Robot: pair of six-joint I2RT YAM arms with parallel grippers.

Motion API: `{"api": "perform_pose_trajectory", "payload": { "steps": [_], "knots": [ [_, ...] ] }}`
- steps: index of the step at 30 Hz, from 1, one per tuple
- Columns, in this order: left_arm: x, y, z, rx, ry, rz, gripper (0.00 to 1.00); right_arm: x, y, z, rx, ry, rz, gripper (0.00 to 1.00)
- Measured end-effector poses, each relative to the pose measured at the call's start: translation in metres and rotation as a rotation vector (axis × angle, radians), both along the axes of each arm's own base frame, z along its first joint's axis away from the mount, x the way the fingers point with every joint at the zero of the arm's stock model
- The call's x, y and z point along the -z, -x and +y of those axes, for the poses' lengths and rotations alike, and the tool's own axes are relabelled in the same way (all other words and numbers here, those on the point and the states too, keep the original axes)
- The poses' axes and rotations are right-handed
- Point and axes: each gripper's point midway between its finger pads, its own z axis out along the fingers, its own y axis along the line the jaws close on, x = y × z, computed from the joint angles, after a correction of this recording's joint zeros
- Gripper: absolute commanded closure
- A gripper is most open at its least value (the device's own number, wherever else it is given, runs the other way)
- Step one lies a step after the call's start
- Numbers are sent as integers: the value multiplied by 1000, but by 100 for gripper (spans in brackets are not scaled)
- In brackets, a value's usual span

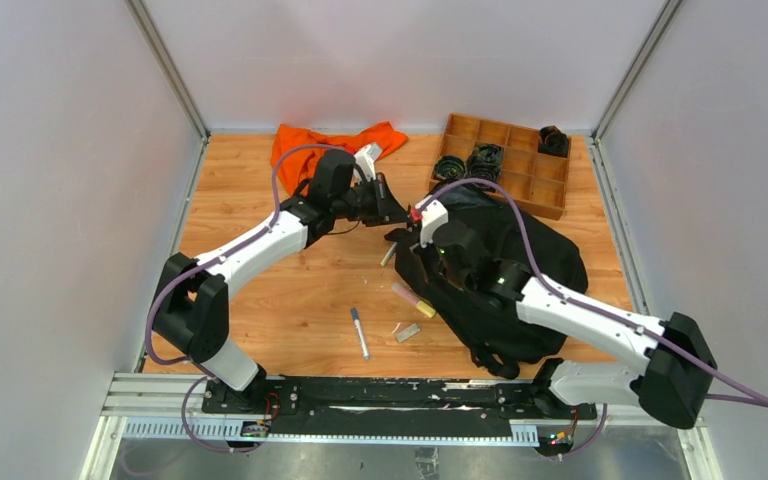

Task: Pack the student bag
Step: Zip the student bag at the center of the board.

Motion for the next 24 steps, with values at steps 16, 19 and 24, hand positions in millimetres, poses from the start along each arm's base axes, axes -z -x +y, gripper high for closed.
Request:
{"api": "perform_pose_trajectory", "payload": {
  "steps": [16,19,24],
  "knots": [
    [4,-17,-52,145,60,70,100,-18,47,-62,-27,-38,-73,100],
    [5,-23,-60,164,69,83,100,-19,52,-68,-30,-34,-73,100],
    [3,-19,-64,191,73,104,100,-15,59,-72,-55,-11,-58,89]
  ]
}}
